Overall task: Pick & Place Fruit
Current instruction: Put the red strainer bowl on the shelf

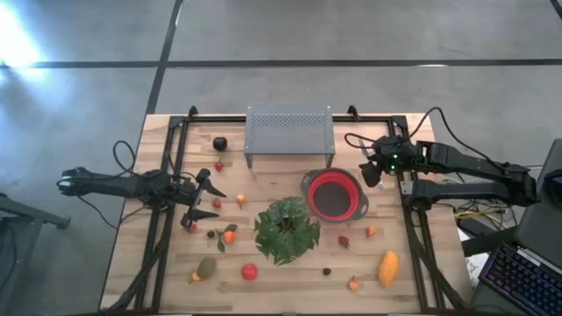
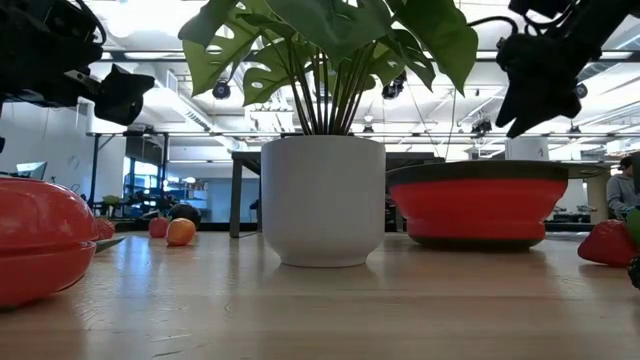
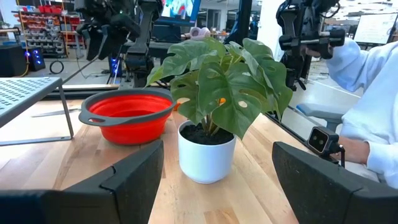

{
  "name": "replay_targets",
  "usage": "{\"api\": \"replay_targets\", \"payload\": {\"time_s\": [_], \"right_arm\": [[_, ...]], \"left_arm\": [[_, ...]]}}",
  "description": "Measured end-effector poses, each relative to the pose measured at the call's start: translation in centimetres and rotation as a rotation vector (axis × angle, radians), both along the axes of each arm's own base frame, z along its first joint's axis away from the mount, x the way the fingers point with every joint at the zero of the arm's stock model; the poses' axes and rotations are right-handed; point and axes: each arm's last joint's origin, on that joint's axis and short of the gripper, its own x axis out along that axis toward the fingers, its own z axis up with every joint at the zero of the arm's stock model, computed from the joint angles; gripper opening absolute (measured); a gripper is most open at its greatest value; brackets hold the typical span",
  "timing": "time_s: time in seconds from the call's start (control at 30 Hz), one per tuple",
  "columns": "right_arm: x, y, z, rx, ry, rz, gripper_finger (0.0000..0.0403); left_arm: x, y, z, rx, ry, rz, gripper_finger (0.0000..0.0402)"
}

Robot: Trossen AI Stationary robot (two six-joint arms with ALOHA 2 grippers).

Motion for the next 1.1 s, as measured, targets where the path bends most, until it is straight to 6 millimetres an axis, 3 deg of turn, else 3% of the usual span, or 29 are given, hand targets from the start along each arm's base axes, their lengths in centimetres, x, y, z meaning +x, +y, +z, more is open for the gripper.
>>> {"api": "replay_targets", "payload": {"time_s": [0.23,0.7,1.1], "right_arm": [[1.4,-0.4,-1.4,0.043,0.096,-0.017,0.0258],[3.4,-0.8,-3.6,0.154,0.219,0.017,0.0226],[4.2,-0.8,-4.6,0.221,0.265,0.050,0.0247]], "left_arm": [[0.0,0.0,0.0,0.000,0.000,0.000,0.0305],[0.0,0.0,0.0,0.000,0.001,0.000,0.0305],[0.0,0.0,0.0,0.000,0.001,0.000,0.0305]]}}
